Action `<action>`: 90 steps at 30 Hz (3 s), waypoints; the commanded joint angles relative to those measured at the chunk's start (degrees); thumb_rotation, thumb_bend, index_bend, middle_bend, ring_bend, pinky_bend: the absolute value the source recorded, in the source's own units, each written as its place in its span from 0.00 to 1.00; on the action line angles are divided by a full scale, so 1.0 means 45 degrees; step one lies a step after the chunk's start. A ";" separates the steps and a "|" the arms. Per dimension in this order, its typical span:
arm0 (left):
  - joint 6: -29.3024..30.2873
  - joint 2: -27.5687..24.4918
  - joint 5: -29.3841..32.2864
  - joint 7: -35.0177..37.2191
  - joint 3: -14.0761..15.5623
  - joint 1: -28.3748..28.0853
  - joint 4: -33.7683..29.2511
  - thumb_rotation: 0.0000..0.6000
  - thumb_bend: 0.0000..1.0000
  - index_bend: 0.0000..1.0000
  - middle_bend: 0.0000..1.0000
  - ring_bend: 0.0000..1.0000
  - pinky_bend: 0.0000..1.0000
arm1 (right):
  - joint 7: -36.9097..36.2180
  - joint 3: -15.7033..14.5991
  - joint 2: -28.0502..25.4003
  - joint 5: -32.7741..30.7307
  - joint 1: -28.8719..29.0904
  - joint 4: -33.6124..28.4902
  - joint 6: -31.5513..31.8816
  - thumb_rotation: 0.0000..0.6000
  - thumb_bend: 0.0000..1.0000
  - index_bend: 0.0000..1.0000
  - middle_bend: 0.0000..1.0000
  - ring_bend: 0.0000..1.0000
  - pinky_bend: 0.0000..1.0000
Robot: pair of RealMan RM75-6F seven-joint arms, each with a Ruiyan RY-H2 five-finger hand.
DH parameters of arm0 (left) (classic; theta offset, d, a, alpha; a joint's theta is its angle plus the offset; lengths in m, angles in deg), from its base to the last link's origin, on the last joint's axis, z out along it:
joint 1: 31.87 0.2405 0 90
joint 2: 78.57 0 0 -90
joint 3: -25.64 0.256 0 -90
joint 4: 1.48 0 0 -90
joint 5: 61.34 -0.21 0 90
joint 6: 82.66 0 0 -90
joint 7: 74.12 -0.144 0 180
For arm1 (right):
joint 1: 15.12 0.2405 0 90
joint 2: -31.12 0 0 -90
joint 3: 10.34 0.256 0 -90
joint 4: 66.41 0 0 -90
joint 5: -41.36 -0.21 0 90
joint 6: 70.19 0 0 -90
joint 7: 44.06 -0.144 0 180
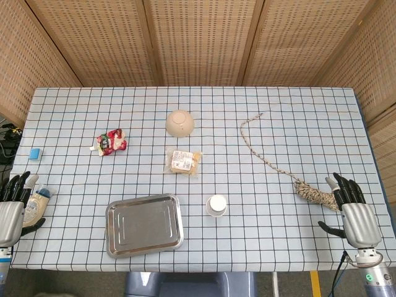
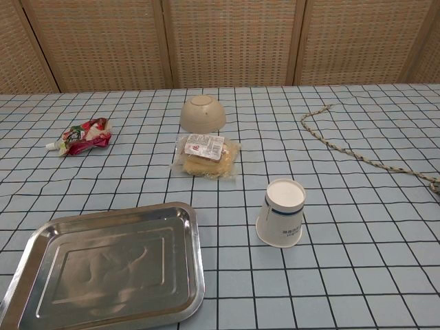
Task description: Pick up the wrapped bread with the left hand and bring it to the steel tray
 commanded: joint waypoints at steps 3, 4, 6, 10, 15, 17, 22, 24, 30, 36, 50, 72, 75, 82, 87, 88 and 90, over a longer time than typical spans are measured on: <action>0.0027 0.0005 -0.0053 -0.0044 0.0022 0.0005 -0.0024 1.00 0.00 0.00 0.00 0.00 0.00 | -0.0061 0.0005 -0.0042 0.0024 -0.0026 -0.0014 0.0064 1.00 0.07 0.04 0.00 0.00 0.00; 0.0037 0.0013 -0.0069 -0.0061 0.0030 0.0009 -0.0028 1.00 0.00 0.00 0.00 0.00 0.00 | -0.0082 0.0003 -0.0051 0.0021 -0.0028 -0.0008 0.0062 1.00 0.07 0.04 0.00 0.00 0.00; 0.0024 0.0037 -0.0093 -0.0114 0.0047 0.0001 -0.0023 1.00 0.00 0.00 0.00 0.00 0.00 | -0.0128 -0.0001 -0.0071 0.0012 -0.0022 -0.0019 0.0034 1.00 0.07 0.04 0.00 0.00 0.00; -0.0035 0.0098 -0.0134 -0.0178 0.0013 -0.0081 0.0011 1.00 0.00 0.00 0.00 0.00 0.00 | -0.0166 0.0029 -0.0072 -0.0029 0.0019 -0.0011 -0.0030 1.00 0.07 0.04 0.00 0.00 0.00; -0.0350 0.0041 -0.0174 -0.0591 -0.0282 -0.0524 -0.0279 1.00 0.00 0.00 0.00 0.00 0.00 | -0.0462 0.0204 -0.0157 -0.0307 0.0051 0.0022 -0.0088 1.00 0.07 0.04 0.00 0.00 0.00; -0.0574 -0.0068 -0.0163 -0.0980 -0.0555 -0.0873 -0.0540 1.00 0.00 0.00 0.00 0.00 0.00 | -0.0589 0.0268 -0.0201 -0.0394 0.0058 0.0044 -0.0095 1.00 0.07 0.04 0.00 0.00 0.00; -0.1898 -0.0334 0.0656 -0.1784 -0.1267 -0.1951 -0.1316 1.00 0.00 0.00 0.00 0.00 0.00 | -0.0915 0.0363 -0.0260 -0.0386 0.0091 0.0100 -0.0042 1.00 0.07 0.04 0.00 0.00 0.00; -0.2440 -0.0326 0.0975 -0.2190 -0.1498 -0.2403 -0.1468 1.00 0.00 0.00 0.00 0.00 0.00 | -0.1009 0.0389 -0.0269 -0.0381 0.0098 0.0133 -0.0018 1.00 0.07 0.04 0.00 0.00 0.00; -0.4322 0.0042 0.2125 -0.3078 -0.2102 -0.3919 -0.1650 1.00 0.00 0.00 0.00 0.00 0.00 | -0.1312 0.0481 -0.0356 -0.0553 0.0119 0.0130 -0.0094 1.00 0.06 0.05 0.00 0.00 0.00; -0.7108 0.1501 0.4727 -0.4804 -0.3127 -0.6896 -0.0672 1.00 0.00 0.00 0.00 0.00 0.00 | -0.1875 0.0663 -0.0481 -0.1055 0.0219 0.0296 -0.0496 1.00 0.06 0.07 0.00 0.00 0.00; -0.8802 0.4790 0.8876 -0.7739 -0.2780 -1.1014 0.2773 1.00 0.00 0.01 0.00 0.00 0.10 | -0.2838 0.0907 -0.0560 -0.1830 0.0376 0.0924 -0.1259 1.00 0.07 0.13 0.00 0.00 0.00; -1.0068 0.8230 1.1597 -0.8207 -0.2352 -1.4398 0.7263 1.00 0.00 0.06 0.00 0.00 0.11 | -0.4110 0.1180 -0.0942 -0.2041 0.0240 0.1065 -0.1222 1.00 0.07 0.13 0.00 0.00 0.00; -1.0187 0.8638 1.1560 -0.8093 -0.2256 -1.4643 0.7716 1.00 0.03 0.10 0.00 0.00 0.11 | -0.4188 0.1215 -0.0957 -0.2084 0.0230 0.1100 -0.1226 1.00 0.07 0.14 0.00 0.00 0.00; -0.9458 0.9159 1.0290 -0.6953 -0.2133 -1.4394 0.7971 1.00 0.34 0.51 0.28 0.29 0.36 | -0.4255 0.1215 -0.0953 -0.1934 0.0151 0.1131 -0.1004 1.00 0.06 0.14 0.00 0.00 0.00; -0.9058 0.8875 0.9524 -0.6138 -0.2092 -1.3972 0.7598 1.00 0.37 0.58 0.34 0.35 0.41 | -0.4231 0.1208 -0.0959 -0.1852 0.0101 0.1111 -0.0868 1.00 0.07 0.14 0.00 0.00 0.00; -0.8977 0.8804 0.9391 -0.5984 -0.2100 -1.3893 0.7504 1.00 0.37 0.58 0.34 0.35 0.41 | -0.4224 0.1210 -0.0956 -0.1843 0.0095 0.1108 -0.0847 1.00 0.06 0.14 0.00 0.00 0.00; -0.8485 0.8221 0.8787 -0.5394 -0.2115 -1.3487 0.6790 1.00 0.37 0.58 0.34 0.35 0.41 | -0.4159 0.1210 -0.0955 -0.1807 0.0062 0.1093 -0.0755 1.00 0.07 0.14 0.00 0.00 0.00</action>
